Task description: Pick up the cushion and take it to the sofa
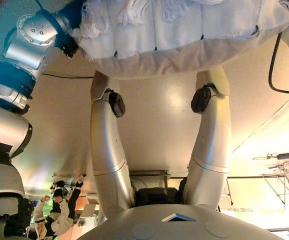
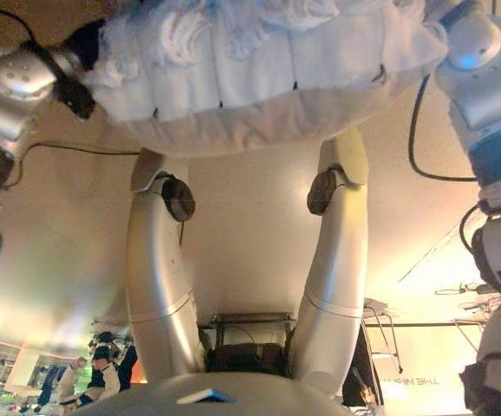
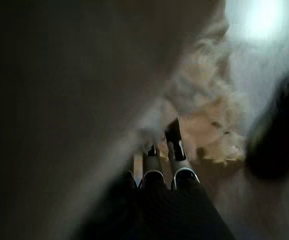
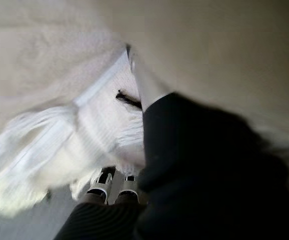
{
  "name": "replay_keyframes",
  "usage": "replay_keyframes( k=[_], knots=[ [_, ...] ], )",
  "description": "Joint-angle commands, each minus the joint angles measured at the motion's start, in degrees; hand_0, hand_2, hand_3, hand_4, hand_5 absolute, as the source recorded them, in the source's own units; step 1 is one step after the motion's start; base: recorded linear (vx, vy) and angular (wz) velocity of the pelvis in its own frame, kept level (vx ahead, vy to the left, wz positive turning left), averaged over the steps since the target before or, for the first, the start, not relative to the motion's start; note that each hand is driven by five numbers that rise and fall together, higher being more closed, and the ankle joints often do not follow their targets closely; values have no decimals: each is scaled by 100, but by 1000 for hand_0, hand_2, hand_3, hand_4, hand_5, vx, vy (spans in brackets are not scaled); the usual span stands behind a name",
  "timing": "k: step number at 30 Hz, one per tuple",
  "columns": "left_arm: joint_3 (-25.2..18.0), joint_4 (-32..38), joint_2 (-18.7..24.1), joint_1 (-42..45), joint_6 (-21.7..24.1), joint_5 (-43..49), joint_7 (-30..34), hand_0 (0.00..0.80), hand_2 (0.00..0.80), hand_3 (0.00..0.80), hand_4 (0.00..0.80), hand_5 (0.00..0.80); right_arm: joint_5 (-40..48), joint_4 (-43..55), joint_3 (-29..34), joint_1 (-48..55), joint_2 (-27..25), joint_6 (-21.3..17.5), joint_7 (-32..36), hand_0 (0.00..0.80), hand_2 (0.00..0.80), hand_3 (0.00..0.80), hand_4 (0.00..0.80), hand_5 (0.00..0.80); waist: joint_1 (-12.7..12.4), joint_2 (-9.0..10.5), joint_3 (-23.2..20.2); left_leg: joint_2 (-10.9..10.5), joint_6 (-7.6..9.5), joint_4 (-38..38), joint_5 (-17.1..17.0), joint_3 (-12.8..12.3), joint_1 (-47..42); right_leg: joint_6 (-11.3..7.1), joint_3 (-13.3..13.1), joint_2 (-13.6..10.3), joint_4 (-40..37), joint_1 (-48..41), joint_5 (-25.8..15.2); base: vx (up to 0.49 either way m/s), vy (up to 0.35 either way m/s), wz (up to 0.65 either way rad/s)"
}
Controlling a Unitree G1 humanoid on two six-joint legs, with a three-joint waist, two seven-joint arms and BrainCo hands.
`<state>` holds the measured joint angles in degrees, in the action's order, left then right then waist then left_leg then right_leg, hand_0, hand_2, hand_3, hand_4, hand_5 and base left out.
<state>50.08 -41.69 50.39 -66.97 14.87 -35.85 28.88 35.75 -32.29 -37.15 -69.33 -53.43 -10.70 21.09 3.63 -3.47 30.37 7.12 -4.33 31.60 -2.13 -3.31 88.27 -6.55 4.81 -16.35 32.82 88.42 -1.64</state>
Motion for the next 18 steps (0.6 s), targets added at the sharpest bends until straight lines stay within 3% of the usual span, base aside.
replay_keyframes(
  k=[1,2,3,11,17,18],
  knots=[
    [-158,1952,-847,165,327,-1040,772,800,800,800,800,800,629,1298,-162,128,596,-145,643,220,220,220,220,220,-119,-75,-58,81,-182,-157,340,594,-51,-374,-339,-126,-182,-51,121,-32,-63,12],
    [-287,2188,-906,346,201,-1281,795,800,800,800,800,800,545,1444,-68,238,669,-167,614,414,414,414,414,414,-150,-48,-58,45,-186,-196,313,673,-77,-388,-330,-127,-223,-98,103,-31,-53,11],
    [-352,2263,-938,433,163,-1393,794,800,800,800,800,800,460,1501,-30,278,695,-235,549,800,800,800,800,800,-166,-37,-58,30,-191,-219,293,707,-96,-393,-325,-127,-243,-126,92,-40,-61,9],
    [-988,2381,-1346,1595,213,-1663,663,800,800,800,800,800,432,1479,640,1080,1055,-442,9,800,800,800,800,800,-271,28,-58,9,-233,-543,114,866,-808,-409,-180,-125,-680,-952,-18,-37,-31,1],
    [-1404,2496,-1780,2798,767,-1620,307,800,800,800,800,800,362,1479,1118,2330,1417,-909,6,800,800,800,800,800,-334,90,-58,149,-277,-760,-43,606,-2040,-391,130,-223,-985,-2318,-96,-32,-57,0],
    [-1462,2568,-1926,3133,941,-1575,117,800,800,800,800,800,275,1594,1213,2743,1570,-1061,-66,800,800,800,800,800,-350,132,-58,185,-319,-772,98,519,-2553,-438,205,-218,-1003,-2825,20,48,-98,5]
  ],
)
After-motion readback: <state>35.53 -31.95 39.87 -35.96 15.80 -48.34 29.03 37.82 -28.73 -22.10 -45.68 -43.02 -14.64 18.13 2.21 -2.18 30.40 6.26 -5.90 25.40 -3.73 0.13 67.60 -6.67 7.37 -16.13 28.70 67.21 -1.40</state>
